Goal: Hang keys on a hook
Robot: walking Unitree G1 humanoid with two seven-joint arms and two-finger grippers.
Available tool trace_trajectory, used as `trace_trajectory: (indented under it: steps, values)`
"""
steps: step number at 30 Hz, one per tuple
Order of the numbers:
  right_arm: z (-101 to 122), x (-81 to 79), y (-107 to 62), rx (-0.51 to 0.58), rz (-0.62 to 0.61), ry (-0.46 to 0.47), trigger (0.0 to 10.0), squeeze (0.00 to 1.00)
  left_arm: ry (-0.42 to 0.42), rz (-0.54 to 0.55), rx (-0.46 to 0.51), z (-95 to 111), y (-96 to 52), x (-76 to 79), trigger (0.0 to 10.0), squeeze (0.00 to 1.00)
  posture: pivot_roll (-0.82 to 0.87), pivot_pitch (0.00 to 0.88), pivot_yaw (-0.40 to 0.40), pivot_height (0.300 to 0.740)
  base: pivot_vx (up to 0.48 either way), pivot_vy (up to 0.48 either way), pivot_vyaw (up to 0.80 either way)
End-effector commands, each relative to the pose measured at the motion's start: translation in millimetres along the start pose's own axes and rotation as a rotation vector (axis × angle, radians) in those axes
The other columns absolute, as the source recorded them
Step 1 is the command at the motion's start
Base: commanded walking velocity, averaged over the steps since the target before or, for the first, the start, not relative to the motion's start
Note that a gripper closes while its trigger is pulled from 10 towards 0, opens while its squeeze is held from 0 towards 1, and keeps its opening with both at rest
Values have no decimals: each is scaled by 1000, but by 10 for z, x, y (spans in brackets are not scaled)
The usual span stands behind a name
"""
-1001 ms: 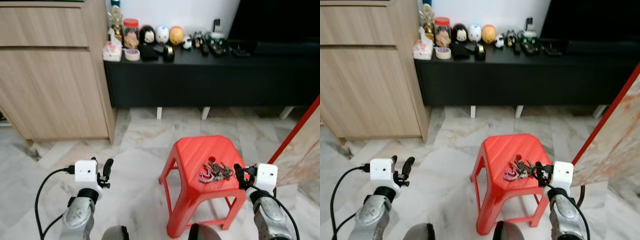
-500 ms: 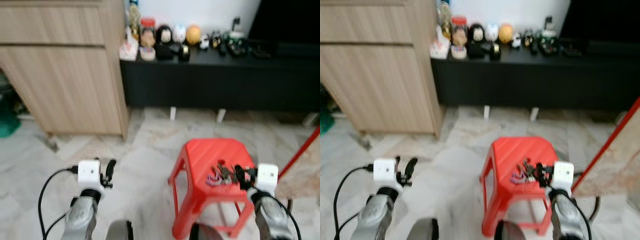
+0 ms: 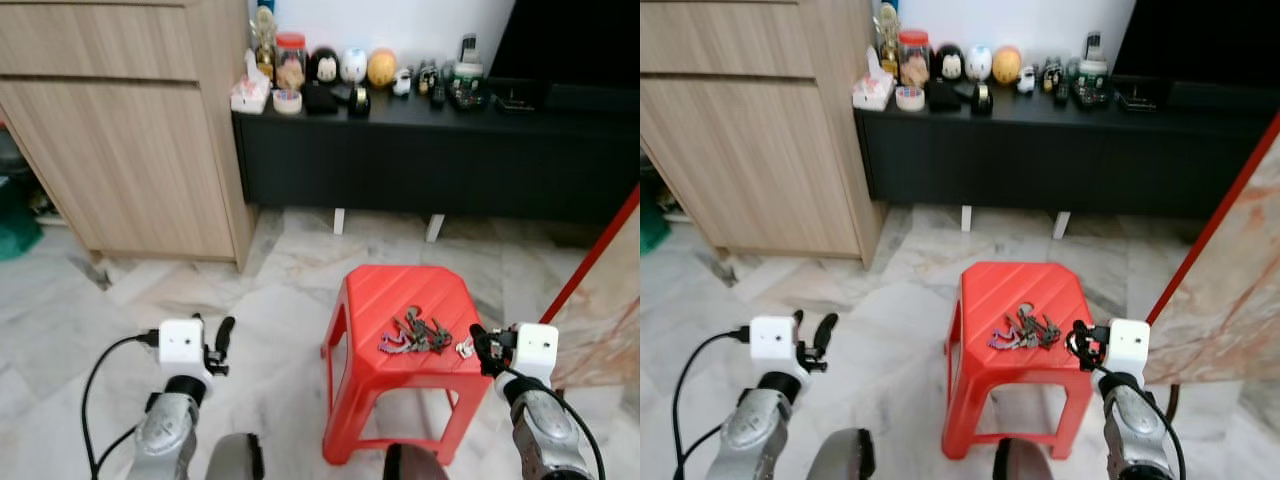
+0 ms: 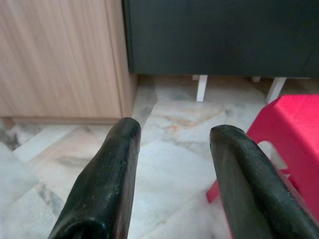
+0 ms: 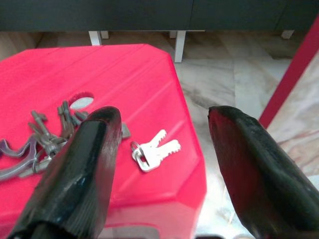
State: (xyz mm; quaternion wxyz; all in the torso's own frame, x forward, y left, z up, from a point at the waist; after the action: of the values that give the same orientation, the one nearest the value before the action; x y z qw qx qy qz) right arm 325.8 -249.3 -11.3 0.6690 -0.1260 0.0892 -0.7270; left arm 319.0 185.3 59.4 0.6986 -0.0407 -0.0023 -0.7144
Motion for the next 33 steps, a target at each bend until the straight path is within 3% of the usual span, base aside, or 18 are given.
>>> trace_trajectory:
  steps: [1,9,13,20,33]
  values:
    - [51,7,33,0,18,-20,10000,0,3,2,-7,-3,34,-7,10000,0,68,0,-78,591,0,0,0]
    - [65,-27,54,1,37,7,10000,0,-9,-3,-1,-5,63,39,10000,0,75,0,-85,591,0,0,0]
    - [107,-387,60,38,79,-31,10000,0,-5,11,5,10,38,-10,10000,0,93,0,-93,591,0,0,0]
    - [139,-431,69,51,93,-27,10000,0,-1,18,5,9,25,-31,10000,0,90,0,-88,591,34,0,148]
    - [100,-394,44,40,62,-2,10000,0,-1,15,-1,-7,22,-20,10000,0,88,0,-88,591,245,0,0]
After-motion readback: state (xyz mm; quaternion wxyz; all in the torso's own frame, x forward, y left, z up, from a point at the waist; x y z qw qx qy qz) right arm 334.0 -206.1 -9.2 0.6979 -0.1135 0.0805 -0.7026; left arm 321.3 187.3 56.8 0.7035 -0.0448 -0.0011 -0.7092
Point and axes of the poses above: a point about 5 cm out from each wrist's last joint towards the gripper, its own y axis pointing out of the wrist towards the gripper, its own z axis along the axis of the wrist's last joint, x = y × z, the point moved 6 cm from there along y, pointing out of the wrist towards the gripper, and after that the axes turned 5 degrees about -y, right-handed, at the moved point
